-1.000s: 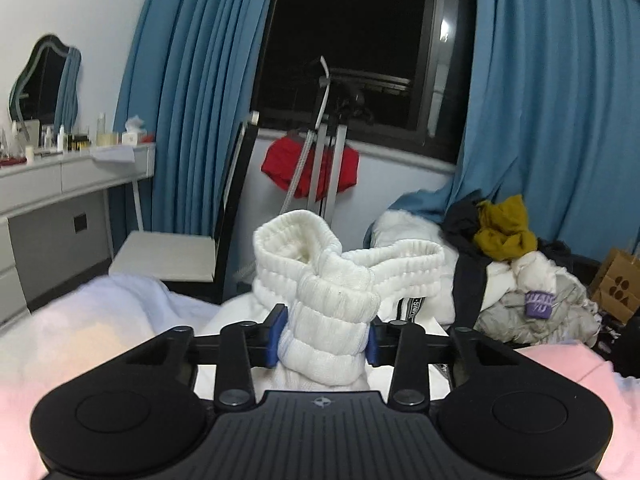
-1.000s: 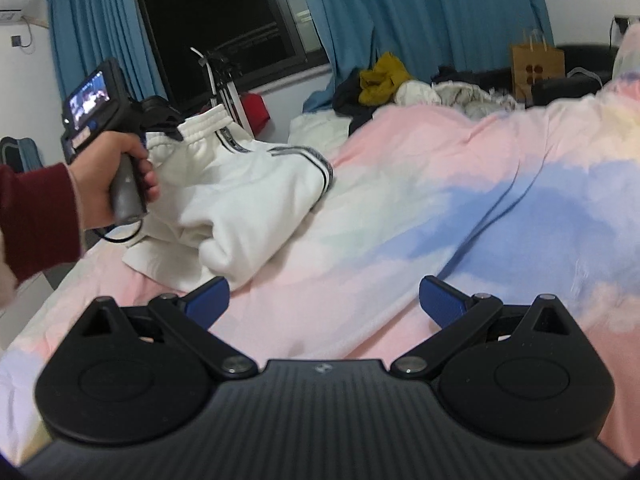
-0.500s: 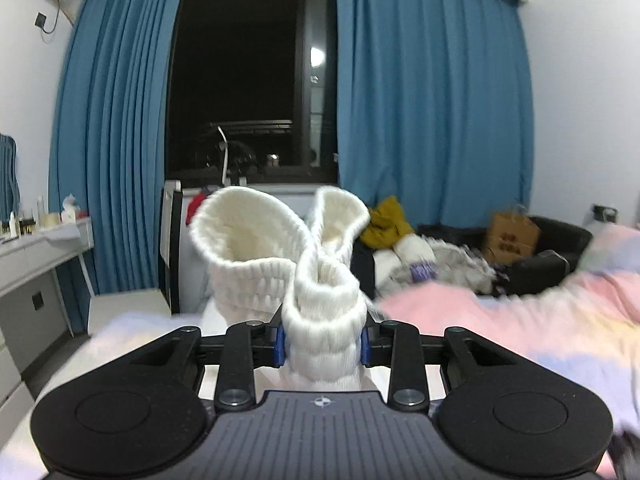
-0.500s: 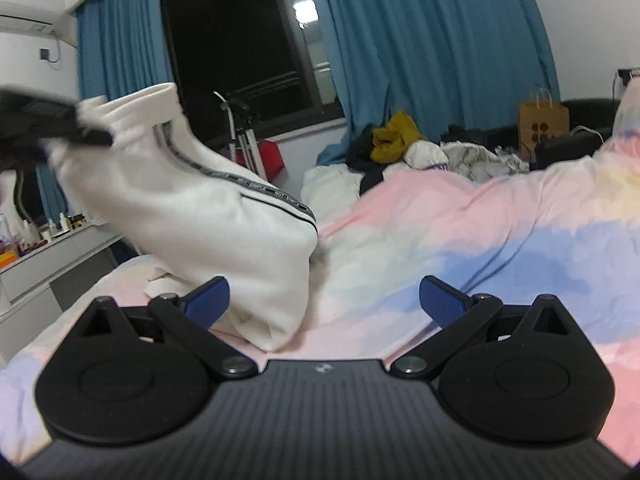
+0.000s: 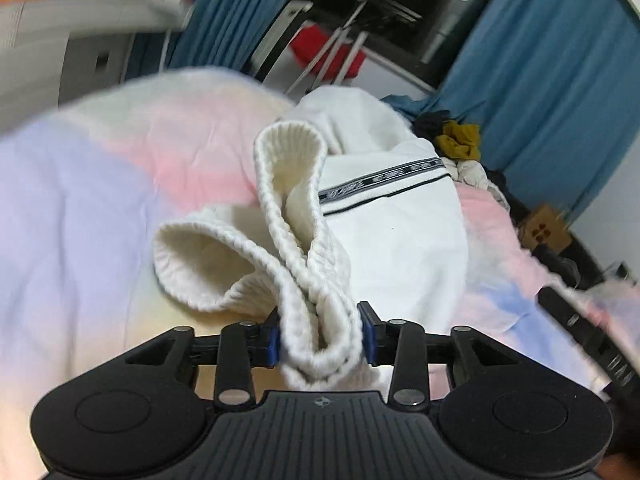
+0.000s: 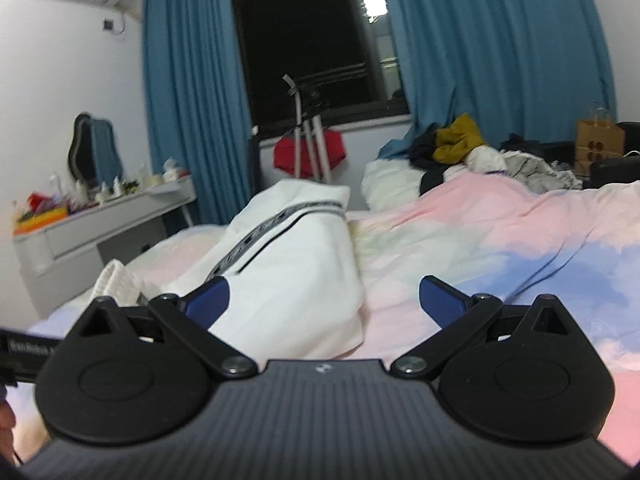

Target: Fold clothes

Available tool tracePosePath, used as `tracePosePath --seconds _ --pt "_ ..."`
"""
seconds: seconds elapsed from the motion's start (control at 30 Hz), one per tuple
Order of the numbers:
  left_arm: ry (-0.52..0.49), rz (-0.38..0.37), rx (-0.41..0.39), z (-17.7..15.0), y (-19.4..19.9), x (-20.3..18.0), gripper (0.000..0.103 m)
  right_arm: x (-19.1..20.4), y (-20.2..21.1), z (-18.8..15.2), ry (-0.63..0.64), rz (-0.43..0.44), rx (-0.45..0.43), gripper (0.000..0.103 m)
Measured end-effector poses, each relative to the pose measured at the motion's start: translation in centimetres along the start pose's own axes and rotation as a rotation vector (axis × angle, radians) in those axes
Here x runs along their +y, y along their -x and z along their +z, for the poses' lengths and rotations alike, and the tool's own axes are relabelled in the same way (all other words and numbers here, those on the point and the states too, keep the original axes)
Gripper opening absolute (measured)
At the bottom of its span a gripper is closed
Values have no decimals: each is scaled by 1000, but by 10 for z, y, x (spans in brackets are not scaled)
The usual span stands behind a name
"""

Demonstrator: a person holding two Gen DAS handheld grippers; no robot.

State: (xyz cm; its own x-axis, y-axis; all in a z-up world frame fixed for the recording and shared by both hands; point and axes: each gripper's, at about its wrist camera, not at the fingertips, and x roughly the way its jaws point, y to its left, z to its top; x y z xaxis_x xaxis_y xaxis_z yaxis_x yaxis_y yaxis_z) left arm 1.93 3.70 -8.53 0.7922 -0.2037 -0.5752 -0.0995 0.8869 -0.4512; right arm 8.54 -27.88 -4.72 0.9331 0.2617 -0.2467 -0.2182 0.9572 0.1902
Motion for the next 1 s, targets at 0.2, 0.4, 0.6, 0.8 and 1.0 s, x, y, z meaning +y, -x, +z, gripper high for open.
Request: tracePosePath --seconds 0.2,0.4,0.6,0.8,1.0 --pt "18 -1 68 0 12 9 57 10 -6 -6 14 32 14 103" --pt "35 39 43 9 29 3 75 18 -2 -9 32 70 -13 103" --pt "142 69 -77 34 48 22 75 43 1 -9 97 126 18 103" --pt "177 73 -87 58 44 44 75 102 -24 -16 220 204 113 94" --pt "175 48 -111 68 42 56 75 161 -49 -23 335 276 184 70"
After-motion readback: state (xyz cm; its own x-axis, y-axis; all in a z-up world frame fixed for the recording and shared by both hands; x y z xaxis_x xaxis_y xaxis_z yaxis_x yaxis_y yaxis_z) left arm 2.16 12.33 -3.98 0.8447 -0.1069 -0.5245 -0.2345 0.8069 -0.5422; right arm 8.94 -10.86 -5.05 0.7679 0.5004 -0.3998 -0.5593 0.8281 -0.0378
